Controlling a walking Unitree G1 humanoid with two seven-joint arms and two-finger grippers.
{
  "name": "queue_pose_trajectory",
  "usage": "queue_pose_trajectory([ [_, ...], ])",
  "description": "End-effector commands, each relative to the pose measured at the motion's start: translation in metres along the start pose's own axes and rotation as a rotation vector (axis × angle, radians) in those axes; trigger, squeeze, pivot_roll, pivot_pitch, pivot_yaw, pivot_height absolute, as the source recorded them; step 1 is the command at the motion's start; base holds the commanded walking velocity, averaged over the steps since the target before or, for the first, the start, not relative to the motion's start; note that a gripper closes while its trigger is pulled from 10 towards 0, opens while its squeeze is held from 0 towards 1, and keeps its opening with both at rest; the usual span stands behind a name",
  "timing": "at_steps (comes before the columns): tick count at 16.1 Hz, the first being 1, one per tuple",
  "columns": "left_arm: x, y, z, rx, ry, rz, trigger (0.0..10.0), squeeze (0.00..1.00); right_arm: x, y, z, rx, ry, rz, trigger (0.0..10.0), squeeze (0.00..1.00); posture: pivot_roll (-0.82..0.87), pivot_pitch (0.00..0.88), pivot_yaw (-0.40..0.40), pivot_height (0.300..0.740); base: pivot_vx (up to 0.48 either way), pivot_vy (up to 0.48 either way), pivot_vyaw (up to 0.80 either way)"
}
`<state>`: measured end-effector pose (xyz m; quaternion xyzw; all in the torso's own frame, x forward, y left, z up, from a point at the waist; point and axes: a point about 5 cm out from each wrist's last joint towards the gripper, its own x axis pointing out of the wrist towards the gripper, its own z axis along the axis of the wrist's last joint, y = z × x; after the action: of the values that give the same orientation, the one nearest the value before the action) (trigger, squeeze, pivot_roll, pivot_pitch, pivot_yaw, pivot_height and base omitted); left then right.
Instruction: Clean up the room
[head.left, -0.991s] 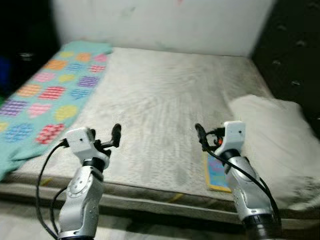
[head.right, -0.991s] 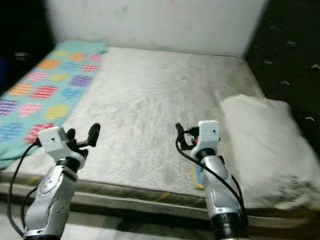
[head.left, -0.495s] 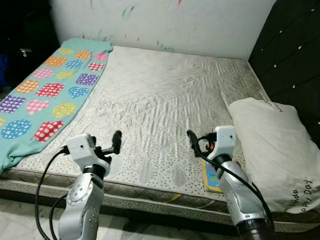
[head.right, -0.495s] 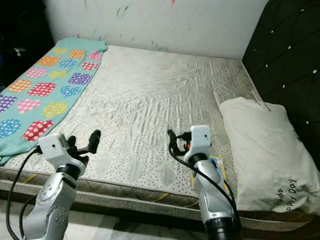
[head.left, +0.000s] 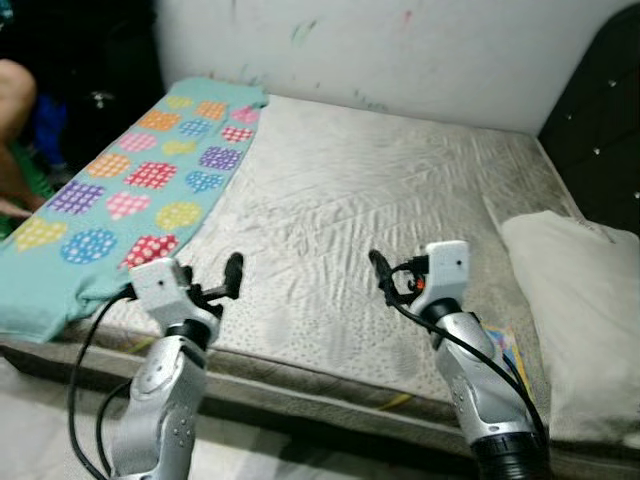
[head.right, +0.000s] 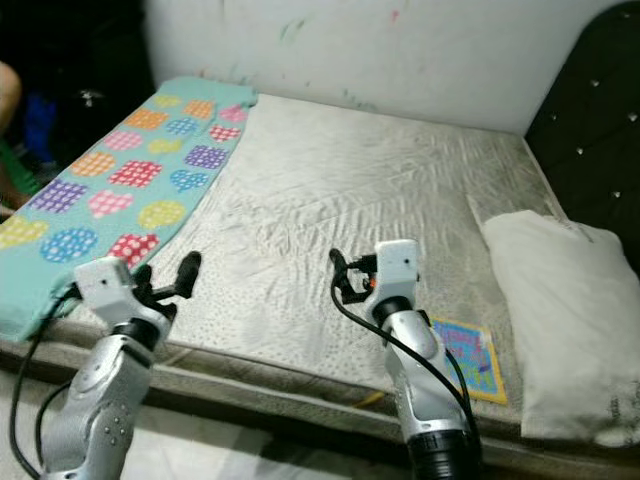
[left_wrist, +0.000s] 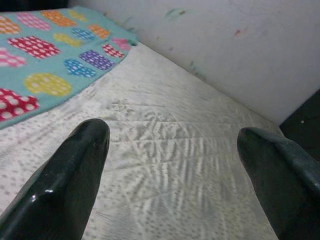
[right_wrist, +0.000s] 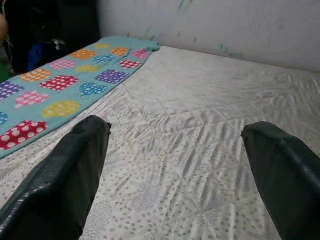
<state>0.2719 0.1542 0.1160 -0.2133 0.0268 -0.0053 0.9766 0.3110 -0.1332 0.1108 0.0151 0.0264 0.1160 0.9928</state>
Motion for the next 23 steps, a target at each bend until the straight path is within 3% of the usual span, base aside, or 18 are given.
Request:
queue_pose_trajectory([
  [1,0.003,-0.010,-0.003,0.004,0.017,-0.021,10.0,0.00,-0.002,-0.008,0.000,-0.013,0.011,-0.033,10.0,0.00,-0.06,0.037,-0.040,0.740,0.000,0.480,0.00],
  [6,0.004,-0.009,-0.003,0.012,0.027,-0.020,10.0,0.00,-0.004,-0.011,-0.007,-0.024,0.034,-0.048,10.0,0.00,-0.07,0.042,-0.017,0.740,0.000,0.480,0.00],
  [8,0.008,-0.013,0.000,0.001,0.001,-0.073,10.0,0.00,-0.007,-0.020,-0.011,-0.043,0.051,-0.086,10.0,0.00,-0.09,0.043,-0.014,0.740,0.000,0.000,0.00],
  [11,0.009,-0.017,0.002,-0.024,-0.013,-0.091,10.0,0.00,-0.010,-0.017,-0.016,-0.086,0.069,-0.043,10.0,0.00,-0.09,0.052,-0.034,0.740,0.000,0.000,0.00],
  [23,0.010,-0.021,0.002,-0.025,-0.023,-0.123,10.0,0.00,-0.008,-0.013,-0.020,-0.117,0.075,-0.020,10.0,0.00,-0.07,0.034,-0.045,0.740,0.419,0.000,0.00],
])
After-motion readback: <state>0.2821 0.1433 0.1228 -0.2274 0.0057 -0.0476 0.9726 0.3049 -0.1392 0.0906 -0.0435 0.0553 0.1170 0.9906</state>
